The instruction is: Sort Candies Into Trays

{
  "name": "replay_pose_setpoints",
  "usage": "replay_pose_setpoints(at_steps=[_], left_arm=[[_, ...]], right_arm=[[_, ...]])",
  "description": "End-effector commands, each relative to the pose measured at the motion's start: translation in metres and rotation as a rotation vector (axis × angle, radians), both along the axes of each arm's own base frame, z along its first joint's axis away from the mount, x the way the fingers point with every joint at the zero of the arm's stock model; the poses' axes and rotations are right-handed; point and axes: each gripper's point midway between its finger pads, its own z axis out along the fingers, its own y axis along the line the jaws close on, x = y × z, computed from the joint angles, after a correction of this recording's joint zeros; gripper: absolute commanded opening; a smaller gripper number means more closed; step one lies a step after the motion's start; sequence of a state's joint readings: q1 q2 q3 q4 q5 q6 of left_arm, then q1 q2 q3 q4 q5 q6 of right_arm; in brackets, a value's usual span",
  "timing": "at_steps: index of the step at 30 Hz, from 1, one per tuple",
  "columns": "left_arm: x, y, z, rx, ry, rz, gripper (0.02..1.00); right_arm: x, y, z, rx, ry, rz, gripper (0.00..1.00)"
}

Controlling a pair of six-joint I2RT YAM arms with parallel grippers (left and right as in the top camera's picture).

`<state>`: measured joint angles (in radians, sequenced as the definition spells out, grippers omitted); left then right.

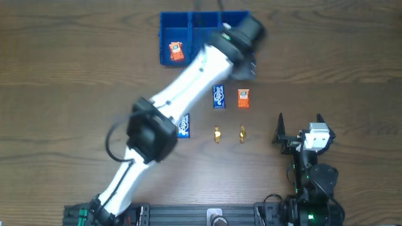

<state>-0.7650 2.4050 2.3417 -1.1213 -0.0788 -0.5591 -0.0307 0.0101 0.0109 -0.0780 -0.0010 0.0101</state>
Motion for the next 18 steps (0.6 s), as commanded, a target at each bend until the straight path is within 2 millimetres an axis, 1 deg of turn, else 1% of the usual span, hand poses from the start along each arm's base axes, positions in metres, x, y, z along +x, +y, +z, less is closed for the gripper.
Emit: replay_pose_setpoints(at_steps=[1,4,11,15,18], left_arm=[[-0.024,-0.021,0.011,-0.018,-0.025,0.071,0.952],[-0.034,-0.032,-0.009,-0.015,0.02,0.057,0.939],[-0.041,-0.043,-0.051,-0.011,0.099,0.038,0.925],[-0.043,-0.048,-0.071,-0.016,0.132,0.035,0.923],[-0.044,-0.05,-0.081,-0.01,0.142,0.038,0.921]], right_arm=[[0.0,-0.001,-0.001,-0.012,0.002,-0.002,0.998],[0.0,-0.001,-0.001,-0.012,0.001,-0.002,0.998],[0.0,-0.001,-0.001,-0.012,0.001,-0.002,0.998],[0.0,-0.001,-0.001,-0.012,0.001,-0.002,0.998],[0.0,-0.001,-0.001,-0.012,0.002,-0.002,0.998]])
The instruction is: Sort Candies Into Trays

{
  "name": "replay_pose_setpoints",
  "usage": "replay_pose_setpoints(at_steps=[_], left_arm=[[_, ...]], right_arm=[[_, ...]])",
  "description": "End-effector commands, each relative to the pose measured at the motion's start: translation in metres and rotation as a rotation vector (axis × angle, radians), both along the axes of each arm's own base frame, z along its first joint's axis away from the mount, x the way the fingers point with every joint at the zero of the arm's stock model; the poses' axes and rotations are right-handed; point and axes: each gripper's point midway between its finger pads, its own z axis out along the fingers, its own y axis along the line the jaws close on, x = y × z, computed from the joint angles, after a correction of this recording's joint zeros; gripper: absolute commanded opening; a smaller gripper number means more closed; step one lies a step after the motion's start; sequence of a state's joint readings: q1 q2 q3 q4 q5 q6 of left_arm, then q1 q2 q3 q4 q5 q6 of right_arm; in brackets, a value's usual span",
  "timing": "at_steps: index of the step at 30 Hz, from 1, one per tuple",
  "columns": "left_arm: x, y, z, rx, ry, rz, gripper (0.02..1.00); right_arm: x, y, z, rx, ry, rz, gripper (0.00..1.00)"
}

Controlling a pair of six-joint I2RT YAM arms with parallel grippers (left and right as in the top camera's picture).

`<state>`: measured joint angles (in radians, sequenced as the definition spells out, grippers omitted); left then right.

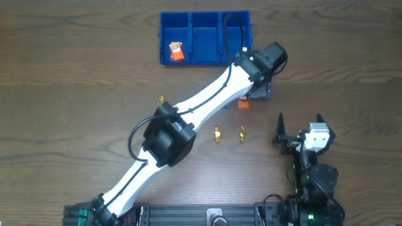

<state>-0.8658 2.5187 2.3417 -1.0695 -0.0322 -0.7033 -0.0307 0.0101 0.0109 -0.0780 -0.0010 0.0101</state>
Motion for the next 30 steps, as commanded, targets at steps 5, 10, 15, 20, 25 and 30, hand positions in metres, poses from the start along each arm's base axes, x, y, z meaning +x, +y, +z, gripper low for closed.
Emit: replay_pose_setpoints(at_steps=[5,10,15,20,25,30], left_arm=[[-0.011,-0.001,-0.035,0.031,0.065,0.005,0.895],[-0.014,-0.001,-0.045,0.043,0.077,0.01,0.866],[-0.015,0.0,-0.051,0.051,0.086,0.014,0.827],[-0.013,0.001,-0.051,0.05,0.087,0.02,0.759],[-0.014,0.003,-0.063,0.063,0.102,0.025,0.671],[-0.012,0.0,-0.063,0.05,0.094,0.025,0.514]], right_arm=[[0.0,-0.001,-0.001,-0.012,0.001,-0.002,0.998],[0.0,-0.001,-0.001,-0.012,0.001,-0.002,0.998],[0.0,-0.001,-0.001,-0.012,0.001,-0.002,0.998],[0.0,-0.001,-0.001,-0.012,0.001,-0.002,0.998],[0.0,-0.001,-0.001,-0.012,0.002,-0.002,0.998],[0.0,-0.001,-0.001,-0.012,0.001,-0.002,0.998]])
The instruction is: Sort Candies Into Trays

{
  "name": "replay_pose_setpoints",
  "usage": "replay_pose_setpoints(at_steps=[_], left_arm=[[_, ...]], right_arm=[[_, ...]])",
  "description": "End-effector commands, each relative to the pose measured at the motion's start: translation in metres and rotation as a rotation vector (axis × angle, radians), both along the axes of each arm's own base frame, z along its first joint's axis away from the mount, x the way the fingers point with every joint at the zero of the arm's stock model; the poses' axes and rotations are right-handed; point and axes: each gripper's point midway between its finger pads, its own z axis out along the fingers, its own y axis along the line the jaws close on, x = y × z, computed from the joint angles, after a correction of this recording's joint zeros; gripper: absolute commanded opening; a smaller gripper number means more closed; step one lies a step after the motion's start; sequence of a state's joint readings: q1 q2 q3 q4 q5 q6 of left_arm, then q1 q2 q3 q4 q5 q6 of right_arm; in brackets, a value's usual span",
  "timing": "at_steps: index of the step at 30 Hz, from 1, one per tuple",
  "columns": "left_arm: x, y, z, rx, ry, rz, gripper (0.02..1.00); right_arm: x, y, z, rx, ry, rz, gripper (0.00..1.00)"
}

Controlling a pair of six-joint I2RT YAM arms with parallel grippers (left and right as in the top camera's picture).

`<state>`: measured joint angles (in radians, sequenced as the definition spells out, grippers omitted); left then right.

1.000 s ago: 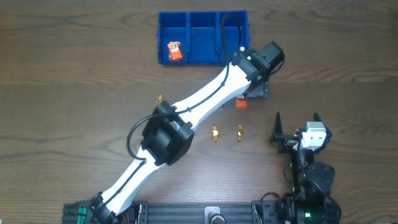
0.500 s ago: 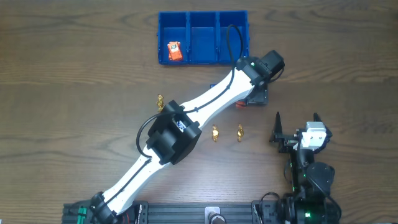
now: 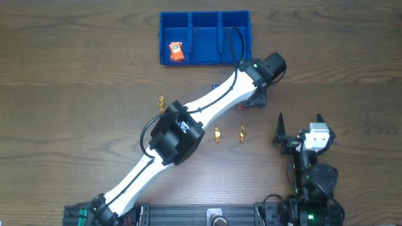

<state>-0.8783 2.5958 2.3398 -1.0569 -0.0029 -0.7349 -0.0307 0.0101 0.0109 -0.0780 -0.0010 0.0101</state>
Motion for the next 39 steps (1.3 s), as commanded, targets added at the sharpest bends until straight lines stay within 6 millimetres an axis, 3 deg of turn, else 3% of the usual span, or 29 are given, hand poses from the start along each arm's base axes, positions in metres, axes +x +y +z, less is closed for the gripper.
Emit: replay_pose_setpoints(at_steps=[1,5,12,14,17,20,24,28,32,39], left_arm=[[0.0,0.005,-0.022,0.024,0.026,0.013,0.472],[0.0,0.005,-0.022,0.024,0.026,0.013,0.36],[0.0,0.006,-0.022,0.028,0.025,0.014,0.336],[0.004,0.007,-0.014,0.024,0.005,0.018,0.343],[0.019,0.012,0.019,0.011,-0.068,0.032,0.343],[0.042,0.035,0.073,0.012,-0.177,0.062,0.351],[0.077,0.086,0.149,-0.008,-0.301,0.117,0.338],[0.103,0.141,0.187,-0.018,-0.35,0.186,0.334],[0.124,0.182,0.19,-0.018,-0.337,0.223,0.338],[0.151,0.2,0.162,-0.008,-0.319,0.162,0.34]], right_arm=[[0.0,-0.001,-0.001,-0.012,0.002,-0.002,0.998],[0.0,-0.001,-0.001,-0.012,0.001,-0.002,0.998],[0.0,-0.001,-0.001,-0.012,0.002,-0.002,1.0],[0.0,-0.001,-0.001,-0.012,0.002,-0.002,0.998],[0.0,-0.001,-0.001,-0.012,0.001,-0.002,0.998],[0.0,-0.001,-0.001,-0.012,0.001,-0.002,0.998],[0.0,-0.001,-0.001,-0.012,0.001,-0.002,0.998],[0.0,-0.001,-0.001,-0.012,0.001,-0.002,0.998],[0.0,-0.001,-0.001,-0.012,0.002,-0.002,0.998],[0.0,-0.001,-0.001,-0.012,0.001,-0.002,0.998]])
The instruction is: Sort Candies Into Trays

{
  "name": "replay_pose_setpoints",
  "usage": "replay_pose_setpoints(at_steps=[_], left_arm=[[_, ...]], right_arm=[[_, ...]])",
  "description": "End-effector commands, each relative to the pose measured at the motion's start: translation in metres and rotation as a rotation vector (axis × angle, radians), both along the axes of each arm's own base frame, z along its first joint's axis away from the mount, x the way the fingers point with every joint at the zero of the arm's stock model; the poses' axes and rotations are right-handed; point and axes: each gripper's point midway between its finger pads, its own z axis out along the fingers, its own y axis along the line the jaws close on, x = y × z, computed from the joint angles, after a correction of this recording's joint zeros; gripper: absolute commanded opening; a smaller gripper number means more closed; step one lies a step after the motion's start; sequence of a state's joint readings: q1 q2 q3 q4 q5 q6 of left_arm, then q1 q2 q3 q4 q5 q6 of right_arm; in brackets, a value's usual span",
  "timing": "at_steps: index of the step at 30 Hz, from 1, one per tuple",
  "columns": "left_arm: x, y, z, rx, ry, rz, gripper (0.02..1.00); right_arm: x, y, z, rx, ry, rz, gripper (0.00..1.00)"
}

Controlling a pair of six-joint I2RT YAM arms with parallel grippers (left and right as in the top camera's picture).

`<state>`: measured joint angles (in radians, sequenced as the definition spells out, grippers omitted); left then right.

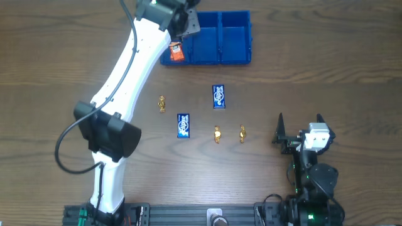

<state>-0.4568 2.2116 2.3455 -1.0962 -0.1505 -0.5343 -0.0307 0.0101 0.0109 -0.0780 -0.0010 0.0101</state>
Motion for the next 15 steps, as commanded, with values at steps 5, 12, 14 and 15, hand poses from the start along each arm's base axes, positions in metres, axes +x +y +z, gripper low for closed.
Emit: replay_pose_setpoints(at_steps=[5,12,14,15], left_arm=[[0.018,0.001,-0.066,0.062,0.099,-0.133,0.345],[0.023,0.018,-0.09,0.054,0.16,-0.12,0.338],[0.024,0.021,-0.095,0.061,0.168,-0.124,0.343],[0.025,0.023,-0.1,0.07,0.174,-0.131,0.347]], right_arm=[[0.0,-0.001,-0.001,-0.011,0.001,-0.002,1.0],[0.0,-0.001,-0.001,-0.012,0.002,-0.002,0.998],[0.0,-0.001,-0.001,-0.012,0.002,-0.002,0.998],[0.0,-0.001,-0.001,-0.012,0.001,-0.002,1.0]])
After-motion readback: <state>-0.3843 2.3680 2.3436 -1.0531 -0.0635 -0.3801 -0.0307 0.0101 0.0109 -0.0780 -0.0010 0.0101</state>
